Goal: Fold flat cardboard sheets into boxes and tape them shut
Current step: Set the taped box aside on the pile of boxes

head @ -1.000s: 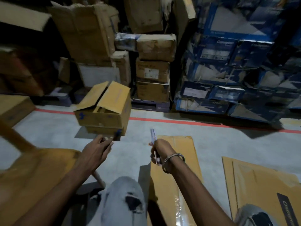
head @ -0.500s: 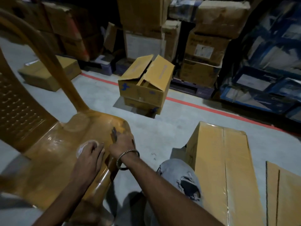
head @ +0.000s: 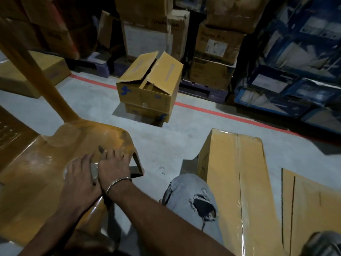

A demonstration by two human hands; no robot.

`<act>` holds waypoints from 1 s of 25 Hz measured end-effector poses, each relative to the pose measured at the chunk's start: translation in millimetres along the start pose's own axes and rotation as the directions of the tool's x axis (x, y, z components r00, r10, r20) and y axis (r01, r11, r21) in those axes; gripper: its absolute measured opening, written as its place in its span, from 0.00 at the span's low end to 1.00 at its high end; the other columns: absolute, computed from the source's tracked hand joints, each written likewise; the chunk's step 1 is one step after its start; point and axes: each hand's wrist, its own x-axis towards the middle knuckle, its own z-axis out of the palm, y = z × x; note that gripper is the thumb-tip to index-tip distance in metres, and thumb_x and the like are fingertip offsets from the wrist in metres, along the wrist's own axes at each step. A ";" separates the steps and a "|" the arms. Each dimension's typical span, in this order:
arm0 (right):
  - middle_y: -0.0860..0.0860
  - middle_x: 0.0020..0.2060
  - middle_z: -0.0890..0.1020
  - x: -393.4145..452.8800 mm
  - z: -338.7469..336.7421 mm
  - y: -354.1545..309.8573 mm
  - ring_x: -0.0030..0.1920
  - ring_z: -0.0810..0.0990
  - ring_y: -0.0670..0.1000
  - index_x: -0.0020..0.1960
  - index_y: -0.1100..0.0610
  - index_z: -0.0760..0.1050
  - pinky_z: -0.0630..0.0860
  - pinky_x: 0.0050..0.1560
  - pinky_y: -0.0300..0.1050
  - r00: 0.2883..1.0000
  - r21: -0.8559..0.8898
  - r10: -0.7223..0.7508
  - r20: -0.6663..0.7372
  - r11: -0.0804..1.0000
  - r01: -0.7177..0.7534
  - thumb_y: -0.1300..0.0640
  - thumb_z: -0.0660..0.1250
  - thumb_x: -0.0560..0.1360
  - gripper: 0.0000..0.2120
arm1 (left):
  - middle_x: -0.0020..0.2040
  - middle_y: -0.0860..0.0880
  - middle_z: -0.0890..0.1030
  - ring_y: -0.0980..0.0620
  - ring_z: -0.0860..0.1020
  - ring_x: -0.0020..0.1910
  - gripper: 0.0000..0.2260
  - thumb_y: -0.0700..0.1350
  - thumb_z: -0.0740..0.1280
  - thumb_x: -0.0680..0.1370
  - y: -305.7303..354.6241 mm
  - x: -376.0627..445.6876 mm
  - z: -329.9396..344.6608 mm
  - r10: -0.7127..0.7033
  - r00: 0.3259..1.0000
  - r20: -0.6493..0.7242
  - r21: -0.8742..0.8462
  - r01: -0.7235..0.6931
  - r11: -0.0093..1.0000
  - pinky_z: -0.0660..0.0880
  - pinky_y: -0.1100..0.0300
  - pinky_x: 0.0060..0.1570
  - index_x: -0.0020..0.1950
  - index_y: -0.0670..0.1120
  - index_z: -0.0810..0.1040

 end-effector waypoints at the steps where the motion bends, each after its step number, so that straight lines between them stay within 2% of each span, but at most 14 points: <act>1: 0.57 0.60 0.75 0.0 -0.2 3.9 0.64 0.67 0.59 0.65 0.61 0.77 0.67 0.65 0.59 1.000 -0.006 -0.009 -0.015 1.000 0.009 0.59 0.61 0.81 0.15 | 0.72 0.38 0.69 0.36 0.67 0.69 0.40 0.63 0.58 0.71 3.1 -0.1 0.7 -0.001 1.000 -0.003 0.011 0.001 1.000 0.68 0.37 0.68 0.77 0.41 0.65; 2: 0.58 0.62 0.74 0.2 -3.6 9.6 0.67 0.66 0.60 0.67 0.61 0.75 0.65 0.67 0.60 1.000 0.019 -0.014 -0.023 1.000 0.015 0.58 0.61 0.81 0.16 | 0.71 0.38 0.71 0.35 0.69 0.68 0.39 0.62 0.57 0.71 8.4 0.5 1.0 0.000 1.000 -0.012 0.039 0.000 0.999 0.69 0.36 0.67 0.77 0.41 0.65; 4: 0.60 0.67 0.69 -2.9 -20.8 21.5 0.70 0.62 0.61 0.75 0.60 0.67 0.62 0.68 0.62 1.000 0.167 -0.002 0.018 0.986 -0.001 0.53 0.64 0.80 0.25 | 0.70 0.36 0.72 0.33 0.70 0.65 0.37 0.59 0.56 0.70 21.4 3.6 -2.3 -0.014 1.000 -0.020 0.089 0.016 0.996 0.70 0.34 0.62 0.75 0.40 0.67; 6: 0.61 0.68 0.67 -7.3 -43.3 33.6 0.68 0.62 0.62 0.76 0.58 0.64 0.64 0.66 0.63 0.999 0.319 0.037 0.025 0.947 -0.043 0.48 0.67 0.79 0.29 | 0.68 0.35 0.73 0.31 0.70 0.62 0.35 0.56 0.57 0.69 41.9 7.0 -8.7 -0.029 0.998 -0.052 0.086 0.033 0.996 0.71 0.33 0.60 0.73 0.40 0.69; 8: 0.61 0.68 0.66 -13.9 -72.7 53.7 0.68 0.63 0.64 0.72 0.59 0.68 0.66 0.67 0.62 0.991 0.448 0.134 -0.002 0.886 -0.118 0.48 0.66 0.80 0.25 | 0.67 0.34 0.73 0.31 0.69 0.61 0.34 0.52 0.59 0.68 67.9 11.5 -14.8 0.003 0.996 -0.092 0.059 0.002 0.998 0.70 0.32 0.59 0.72 0.40 0.72; 11: 0.60 0.70 0.67 -32.9 -121.8 119.4 0.72 0.62 0.63 0.69 0.58 0.74 0.68 0.71 0.62 0.946 0.567 0.323 0.034 0.773 -0.284 0.52 0.64 0.80 0.20 | 0.66 0.36 0.72 0.32 0.70 0.62 0.28 0.48 0.62 0.67 133.7 24.9 -17.2 0.137 0.981 -0.134 0.038 -0.133 0.990 0.69 0.34 0.59 0.67 0.43 0.77; 13: 0.61 0.69 0.70 -55.9 -147.2 177.4 0.71 0.65 0.64 0.66 0.58 0.77 0.70 0.71 0.60 0.914 0.560 0.404 0.047 0.747 -0.359 0.52 0.65 0.78 0.18 | 0.65 0.37 0.72 0.32 0.71 0.62 0.25 0.48 0.63 0.68 189.1 36.8 -7.6 0.225 0.966 -0.126 -0.022 -0.230 0.973 0.72 0.35 0.58 0.64 0.45 0.80; 16: 0.61 0.62 0.78 -102.2 -166.7 261.0 0.65 0.74 0.65 0.59 0.57 0.81 0.75 0.66 0.58 0.864 0.494 0.501 0.045 0.741 -0.455 0.51 0.66 0.75 0.16 | 0.62 0.40 0.72 0.34 0.71 0.61 0.19 0.50 0.65 0.72 275.4 49.2 13.5 0.352 0.935 -0.045 -0.057 -0.354 0.933 0.75 0.38 0.55 0.61 0.49 0.81; 19: 0.59 0.58 0.81 -158.1 -164.9 327.3 0.61 0.77 0.62 0.57 0.58 0.82 0.77 0.64 0.58 0.806 0.461 0.587 0.072 0.697 -0.549 0.53 0.67 0.76 0.14 | 0.66 0.42 0.72 0.38 0.70 0.67 0.14 0.52 0.69 0.78 345.4 50.1 36.0 0.429 0.899 0.088 -0.044 -0.426 0.903 0.75 0.41 0.58 0.62 0.51 0.80; 22: 0.58 0.57 0.83 -210.7 -145.0 382.7 0.60 0.80 0.59 0.60 0.57 0.82 0.79 0.63 0.56 0.743 0.459 0.658 0.126 0.625 -0.631 0.53 0.68 0.77 0.14 | 0.68 0.44 0.72 0.41 0.71 0.68 0.14 0.54 0.69 0.79 390.9 41.6 65.3 0.429 0.885 0.180 -0.034 -0.430 0.902 0.75 0.45 0.59 0.62 0.51 0.80; 25: 0.56 0.62 0.80 -253.9 -117.4 412.8 0.65 0.77 0.58 0.63 0.54 0.80 0.77 0.65 0.53 0.701 0.478 0.702 0.129 0.575 -0.664 0.50 0.68 0.78 0.16 | 0.67 0.45 0.72 0.43 0.73 0.66 0.16 0.55 0.69 0.79 399.7 25.3 102.1 0.327 0.911 0.251 -0.110 -0.309 0.945 0.76 0.46 0.61 0.65 0.52 0.78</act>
